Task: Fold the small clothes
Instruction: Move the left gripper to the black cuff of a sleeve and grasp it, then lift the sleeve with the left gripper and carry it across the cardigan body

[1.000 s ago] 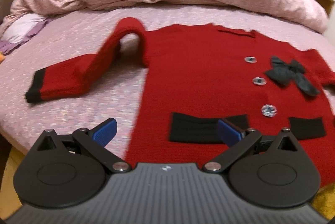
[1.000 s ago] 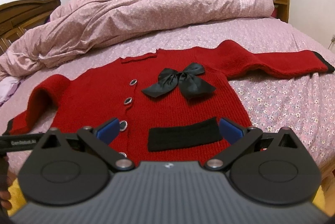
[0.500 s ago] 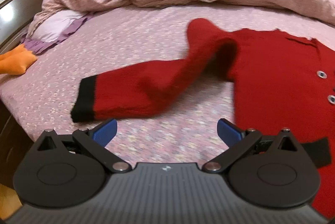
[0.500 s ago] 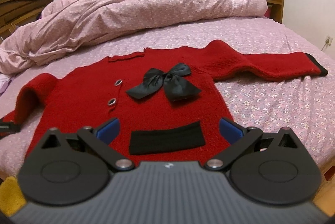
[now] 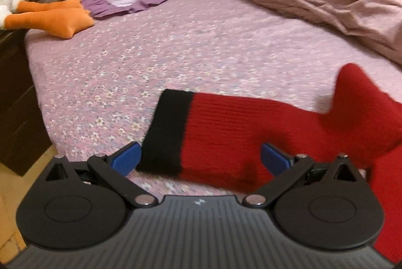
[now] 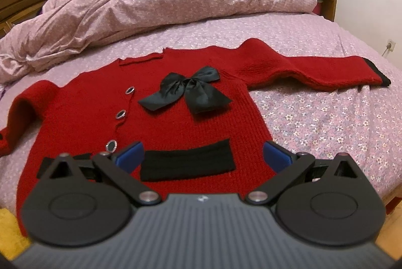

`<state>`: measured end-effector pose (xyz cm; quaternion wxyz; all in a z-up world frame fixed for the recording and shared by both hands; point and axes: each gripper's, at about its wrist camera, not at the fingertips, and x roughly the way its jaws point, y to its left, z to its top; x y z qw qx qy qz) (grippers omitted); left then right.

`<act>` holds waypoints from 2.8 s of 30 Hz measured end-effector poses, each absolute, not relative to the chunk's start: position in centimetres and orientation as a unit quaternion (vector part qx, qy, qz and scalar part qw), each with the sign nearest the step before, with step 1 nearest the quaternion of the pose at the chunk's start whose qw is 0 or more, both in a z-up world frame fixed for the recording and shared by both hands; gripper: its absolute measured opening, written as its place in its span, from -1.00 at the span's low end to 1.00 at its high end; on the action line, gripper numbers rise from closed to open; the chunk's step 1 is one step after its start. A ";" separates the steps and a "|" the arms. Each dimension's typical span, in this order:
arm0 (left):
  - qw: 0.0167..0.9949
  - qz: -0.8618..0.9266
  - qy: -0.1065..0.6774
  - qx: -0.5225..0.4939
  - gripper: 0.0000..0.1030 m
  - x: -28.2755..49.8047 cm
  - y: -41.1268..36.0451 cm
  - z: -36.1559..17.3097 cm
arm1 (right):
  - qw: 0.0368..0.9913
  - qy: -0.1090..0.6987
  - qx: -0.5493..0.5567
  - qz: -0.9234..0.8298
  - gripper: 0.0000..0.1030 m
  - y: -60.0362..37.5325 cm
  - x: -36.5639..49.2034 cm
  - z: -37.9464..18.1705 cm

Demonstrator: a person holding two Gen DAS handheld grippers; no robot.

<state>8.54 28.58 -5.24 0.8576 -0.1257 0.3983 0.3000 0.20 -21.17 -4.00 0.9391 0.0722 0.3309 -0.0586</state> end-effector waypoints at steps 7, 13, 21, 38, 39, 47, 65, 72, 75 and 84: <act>0.858 0.293 0.396 -0.147 1.00 9.4 28.8 -6.9 | 0.938 0.337 0.063 -0.055 1.00 -21.0 0.9 -4.8; 0.857 0.296 0.400 -0.133 1.00 10.1 28.4 -8.3 | 0.940 0.330 0.071 -0.051 1.00 -21.1 1.2 -5.2; 0.844 0.265 0.443 -0.145 1.00 10.5 29.5 -7.7 | 0.944 0.309 0.102 -0.045 1.00 -23.7 2.8 -4.9; 0.893 0.247 0.366 -0.083 -0.16 11.5 27.5 -7.4 | 0.931 0.304 0.204 -0.013 1.00 -28.1 2.0 -5.5; 0.894 0.242 0.366 -0.085 -0.30 11.6 27.4 -7.1 | 0.931 0.303 0.203 -0.009 1.00 -27.9 2.0 -5.4; 0.931 0.177 0.300 -0.111 -0.88 10.3 26.4 -2.1 | 0.939 0.306 0.156 0.002 1.00 -26.6 2.0 -4.8; 0.851 0.134 0.392 -0.323 -0.84 4.9 31.1 -5.2 | 0.937 0.308 0.160 0.030 1.00 -24.9 1.0 -4.9; 0.794 0.142 0.413 -0.424 -0.84 5.6 31.5 -9.1 | 0.941 0.306 0.142 0.035 1.00 -24.2 0.9 -4.8; 0.793 0.142 0.387 -0.449 -0.84 5.7 31.8 -10.1 | 0.941 0.306 0.142 0.034 1.00 -24.2 0.8 -4.8; 0.816 0.087 0.367 -0.437 0.67 5.3 31.2 -8.9 | 0.938 0.310 0.149 0.034 1.00 -24.1 1.1 -5.3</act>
